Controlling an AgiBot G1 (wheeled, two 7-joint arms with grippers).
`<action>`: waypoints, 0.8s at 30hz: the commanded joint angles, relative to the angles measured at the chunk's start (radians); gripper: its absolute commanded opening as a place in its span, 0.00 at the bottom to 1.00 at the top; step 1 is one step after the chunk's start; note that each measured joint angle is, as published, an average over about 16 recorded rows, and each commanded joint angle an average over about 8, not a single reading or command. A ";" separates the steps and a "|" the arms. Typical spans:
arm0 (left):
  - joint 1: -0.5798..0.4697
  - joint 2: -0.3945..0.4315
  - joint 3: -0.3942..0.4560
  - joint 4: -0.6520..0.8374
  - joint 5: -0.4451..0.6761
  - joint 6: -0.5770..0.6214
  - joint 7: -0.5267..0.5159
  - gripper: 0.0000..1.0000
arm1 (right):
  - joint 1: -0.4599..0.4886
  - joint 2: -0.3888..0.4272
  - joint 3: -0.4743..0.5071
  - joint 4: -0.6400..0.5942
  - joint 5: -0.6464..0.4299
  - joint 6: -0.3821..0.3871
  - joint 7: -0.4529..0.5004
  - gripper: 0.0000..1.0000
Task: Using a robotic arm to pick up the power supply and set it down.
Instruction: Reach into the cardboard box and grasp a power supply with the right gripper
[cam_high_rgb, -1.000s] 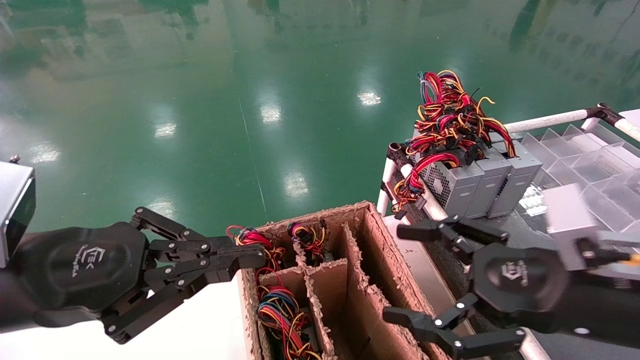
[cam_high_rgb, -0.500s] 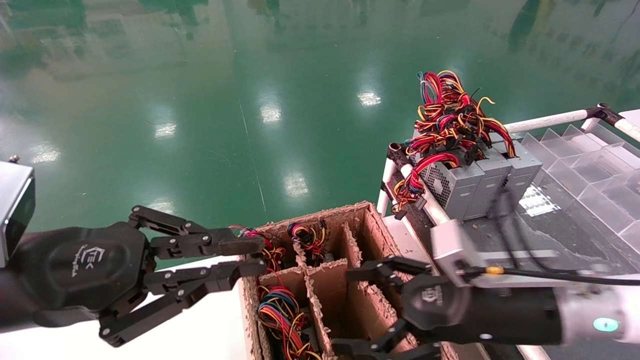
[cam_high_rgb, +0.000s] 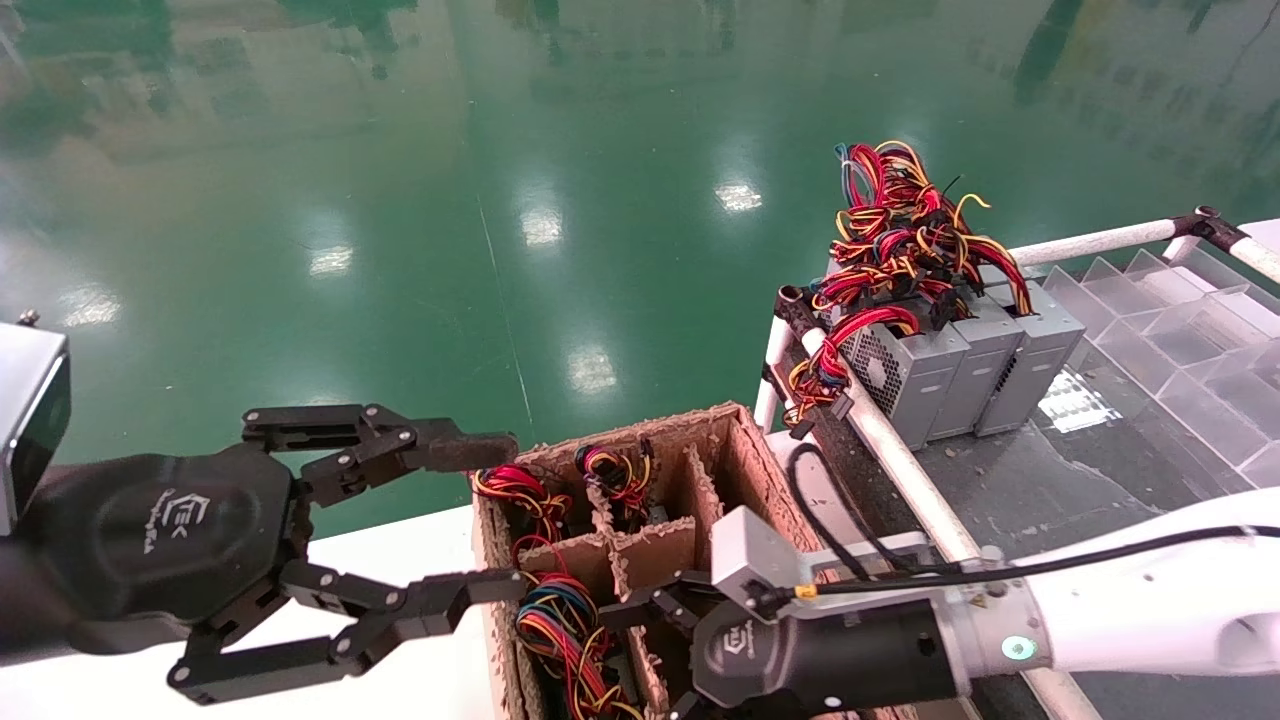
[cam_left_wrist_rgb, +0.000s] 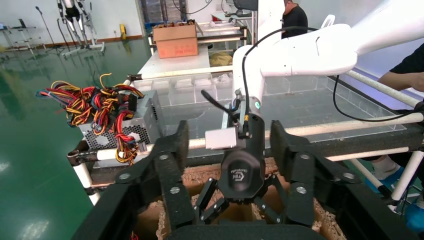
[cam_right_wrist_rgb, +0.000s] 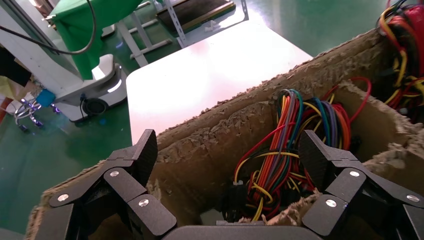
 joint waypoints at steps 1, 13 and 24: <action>0.000 0.000 0.000 0.000 0.000 0.000 0.000 1.00 | 0.008 -0.020 -0.014 -0.026 -0.012 0.002 -0.017 0.88; 0.000 0.000 0.000 0.000 0.000 0.000 0.000 1.00 | 0.070 -0.105 -0.052 -0.215 -0.024 -0.012 -0.123 0.00; 0.000 0.000 0.000 0.000 0.000 0.000 0.000 1.00 | 0.102 -0.150 -0.093 -0.307 -0.023 -0.013 -0.182 0.00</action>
